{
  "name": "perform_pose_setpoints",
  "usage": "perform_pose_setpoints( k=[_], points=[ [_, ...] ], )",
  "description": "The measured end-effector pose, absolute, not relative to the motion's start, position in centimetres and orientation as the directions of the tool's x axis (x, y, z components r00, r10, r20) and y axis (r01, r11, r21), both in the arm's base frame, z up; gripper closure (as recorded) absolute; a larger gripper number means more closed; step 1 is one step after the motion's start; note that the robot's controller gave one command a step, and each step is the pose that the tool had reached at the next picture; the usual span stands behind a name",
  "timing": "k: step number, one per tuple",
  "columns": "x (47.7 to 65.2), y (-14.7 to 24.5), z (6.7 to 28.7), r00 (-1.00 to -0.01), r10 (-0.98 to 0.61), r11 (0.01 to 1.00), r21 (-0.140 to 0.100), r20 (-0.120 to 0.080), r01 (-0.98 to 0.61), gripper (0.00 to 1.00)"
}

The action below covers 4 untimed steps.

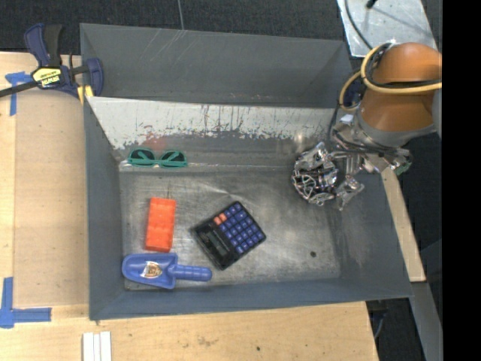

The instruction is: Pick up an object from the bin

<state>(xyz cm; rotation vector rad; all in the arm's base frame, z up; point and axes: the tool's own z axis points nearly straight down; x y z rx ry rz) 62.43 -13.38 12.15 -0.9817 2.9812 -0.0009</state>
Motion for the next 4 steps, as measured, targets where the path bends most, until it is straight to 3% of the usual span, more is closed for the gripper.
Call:
perform_pose_setpoints(
  k=[1,2,3,4],
  points=[
    [62.8,-9.4,13.1,-0.729,-0.684,0.729,-0.004,-0.007,-0.684,1.00],
    [62.8,-9.4,13.1,-0.730,-0.684,0.730,-0.004,-0.007,-0.684,1.00],
    [62.5,-8.4,18.6,-0.729,-0.685,0.729,0.001,-0.001,-0.685,1.00],
    [62.3,-9.4,19.4,-0.732,-0.681,0.732,-0.011,-0.010,-0.681,1.00]
  ],
)
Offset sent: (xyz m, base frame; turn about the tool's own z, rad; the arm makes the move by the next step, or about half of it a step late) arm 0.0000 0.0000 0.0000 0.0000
